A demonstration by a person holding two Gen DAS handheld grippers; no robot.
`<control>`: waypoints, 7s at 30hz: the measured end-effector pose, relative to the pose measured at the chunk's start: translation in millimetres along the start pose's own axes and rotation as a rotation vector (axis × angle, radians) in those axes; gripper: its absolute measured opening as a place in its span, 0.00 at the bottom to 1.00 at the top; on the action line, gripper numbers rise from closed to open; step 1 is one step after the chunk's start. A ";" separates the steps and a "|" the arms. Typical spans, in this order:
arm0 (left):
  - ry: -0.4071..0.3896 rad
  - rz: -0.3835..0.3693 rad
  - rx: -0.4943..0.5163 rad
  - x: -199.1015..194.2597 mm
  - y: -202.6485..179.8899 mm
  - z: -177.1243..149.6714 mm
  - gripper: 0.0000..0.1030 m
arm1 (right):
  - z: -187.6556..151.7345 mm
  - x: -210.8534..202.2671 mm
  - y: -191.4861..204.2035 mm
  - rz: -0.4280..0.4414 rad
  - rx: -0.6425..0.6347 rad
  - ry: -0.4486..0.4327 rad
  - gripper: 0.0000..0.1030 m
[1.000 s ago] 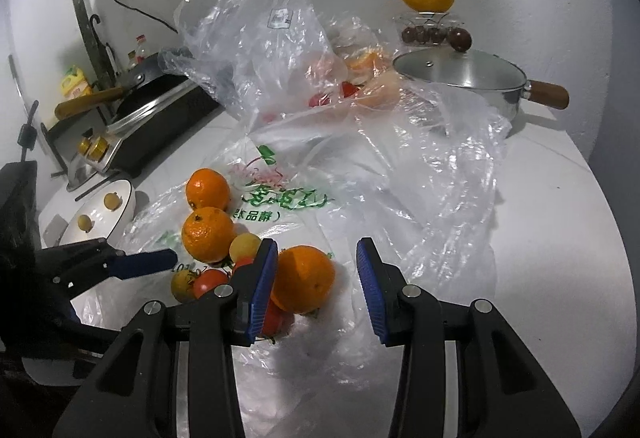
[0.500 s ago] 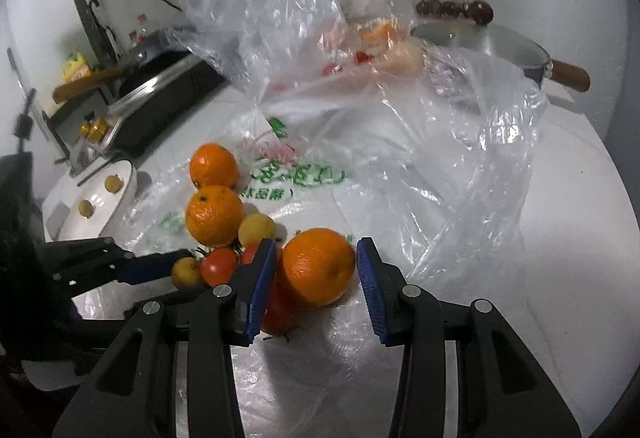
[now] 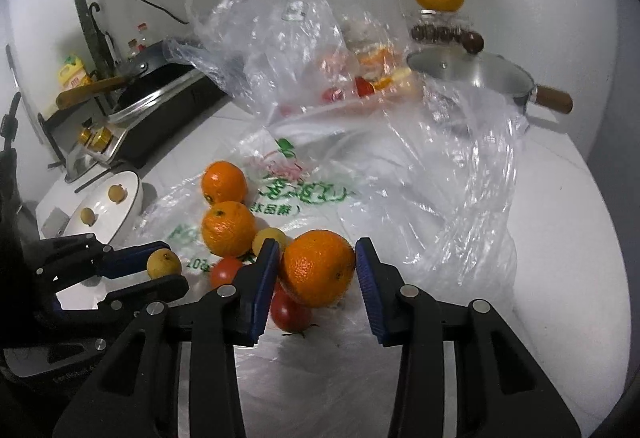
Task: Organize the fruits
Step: 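Grasp a yellow fruit with the left gripper while the right gripper grasps a mandarin orange, then carry the yellow fruit and the mandarin orange over the white plate, then lower and open the left gripper on the plate while the right gripper releases the orange, then lift both open grippers and move them back to the fruit on the bag, then lower both open grippers toward the red cherry tomatoes on the bag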
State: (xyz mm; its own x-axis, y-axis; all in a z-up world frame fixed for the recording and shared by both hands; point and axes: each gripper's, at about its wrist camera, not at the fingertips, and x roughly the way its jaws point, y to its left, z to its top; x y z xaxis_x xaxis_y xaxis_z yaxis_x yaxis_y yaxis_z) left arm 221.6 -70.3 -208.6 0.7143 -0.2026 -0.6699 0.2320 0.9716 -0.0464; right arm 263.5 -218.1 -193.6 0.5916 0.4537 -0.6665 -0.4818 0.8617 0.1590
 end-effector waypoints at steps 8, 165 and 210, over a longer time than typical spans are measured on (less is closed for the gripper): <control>-0.075 0.015 0.000 -32.7 8.9 5.0 0.28 | 7.3 -21.6 24.2 -0.015 -0.033 -0.059 0.40; -0.303 0.205 -0.131 -170.6 120.5 -33.8 0.67 | 35.6 -60.0 205.9 0.010 -0.262 -0.175 0.46; -0.256 0.105 0.012 -112.8 -23.4 15.5 0.69 | -8.7 -127.9 38.3 -0.128 -0.096 -0.220 0.50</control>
State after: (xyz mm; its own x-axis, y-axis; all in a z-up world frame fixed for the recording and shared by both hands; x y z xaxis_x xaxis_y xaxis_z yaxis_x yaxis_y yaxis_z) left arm 145.9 -72.1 -120.5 0.8783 -0.1262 -0.4613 0.1542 0.9878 0.0234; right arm 163.8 -245.1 -108.6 0.7726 0.3904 -0.5007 -0.4475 0.8943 0.0067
